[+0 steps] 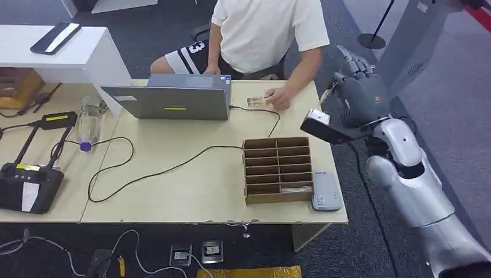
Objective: Pass the card to the sensor for recognition and then transmit it.
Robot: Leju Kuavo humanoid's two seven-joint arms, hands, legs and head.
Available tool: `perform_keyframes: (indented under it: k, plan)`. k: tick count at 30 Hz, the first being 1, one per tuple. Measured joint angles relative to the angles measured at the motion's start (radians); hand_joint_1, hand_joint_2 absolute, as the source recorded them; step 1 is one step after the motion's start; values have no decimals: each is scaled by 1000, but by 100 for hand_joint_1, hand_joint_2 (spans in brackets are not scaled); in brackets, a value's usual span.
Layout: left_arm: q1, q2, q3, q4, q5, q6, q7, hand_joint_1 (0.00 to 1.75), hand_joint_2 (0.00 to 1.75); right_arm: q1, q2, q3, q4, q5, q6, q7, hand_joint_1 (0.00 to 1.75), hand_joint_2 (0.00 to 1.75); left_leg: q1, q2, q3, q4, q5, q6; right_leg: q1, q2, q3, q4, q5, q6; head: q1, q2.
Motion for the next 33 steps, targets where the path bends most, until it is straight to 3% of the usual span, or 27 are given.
perform_keyframes:
  k: [11,18,25,33]
  plan:
    - [-13,-12,-1,0,-14,-1,0,0,175,-179,24,-35,144,5,-51,-91,175,175,0,0,-2,0,0,0,0,0,-1,0,0,0,0,0]
    - [-37,-20,-6,0,-47,-16,23,0,175,-365,114,11,438,22,-92,-171,175,175,1,-2,-2,0,2,-1,0,-2,-1,2,0,0,0,0]
    - [-46,-23,-6,-1,-52,-25,32,0,175,-424,200,68,654,53,-90,-175,175,175,0,-3,-3,0,2,-1,0,-3,-1,2,0,0,0,0]
    - [-45,-20,-6,-1,-46,-27,33,0,175,-437,264,116,795,72,-84,-162,175,175,0,-3,-3,0,2,-1,0,-3,-2,2,0,0,0,0]
